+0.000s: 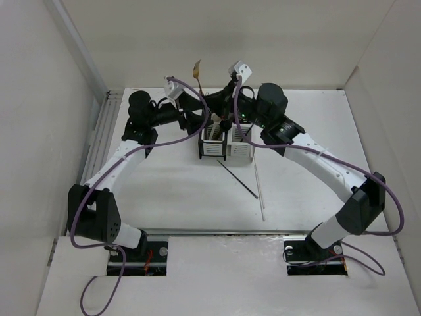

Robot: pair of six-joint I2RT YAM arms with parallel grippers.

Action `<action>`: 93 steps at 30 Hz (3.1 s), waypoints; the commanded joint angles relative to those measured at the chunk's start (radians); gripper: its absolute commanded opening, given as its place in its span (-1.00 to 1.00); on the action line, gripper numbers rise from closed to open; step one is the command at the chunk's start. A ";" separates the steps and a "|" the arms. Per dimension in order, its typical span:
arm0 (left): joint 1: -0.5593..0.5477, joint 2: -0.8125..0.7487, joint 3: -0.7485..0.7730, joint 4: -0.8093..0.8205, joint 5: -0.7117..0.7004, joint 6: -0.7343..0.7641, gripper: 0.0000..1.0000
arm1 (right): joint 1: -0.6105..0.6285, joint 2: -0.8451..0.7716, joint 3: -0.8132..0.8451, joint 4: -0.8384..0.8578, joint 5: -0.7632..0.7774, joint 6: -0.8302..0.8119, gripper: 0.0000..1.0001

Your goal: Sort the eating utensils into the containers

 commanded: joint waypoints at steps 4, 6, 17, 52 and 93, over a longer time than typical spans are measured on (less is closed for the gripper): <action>-0.002 0.004 0.012 0.170 -0.014 -0.108 0.29 | 0.010 -0.027 -0.012 0.142 -0.053 0.047 -1.00; -0.002 0.004 0.012 0.181 -0.014 -0.117 0.07 | 0.010 -0.027 -0.021 0.142 -0.044 0.047 -1.00; -0.002 0.004 0.003 0.222 -0.034 -0.137 0.19 | 0.010 -0.027 -0.031 0.142 -0.053 0.047 -1.00; -0.002 0.215 0.029 0.319 -0.238 0.233 -1.00 | -0.139 0.211 0.133 0.142 -0.127 0.066 0.52; 0.009 0.198 -0.033 0.168 -0.125 0.265 -0.87 | -0.148 0.339 0.199 0.237 -0.094 0.143 -1.00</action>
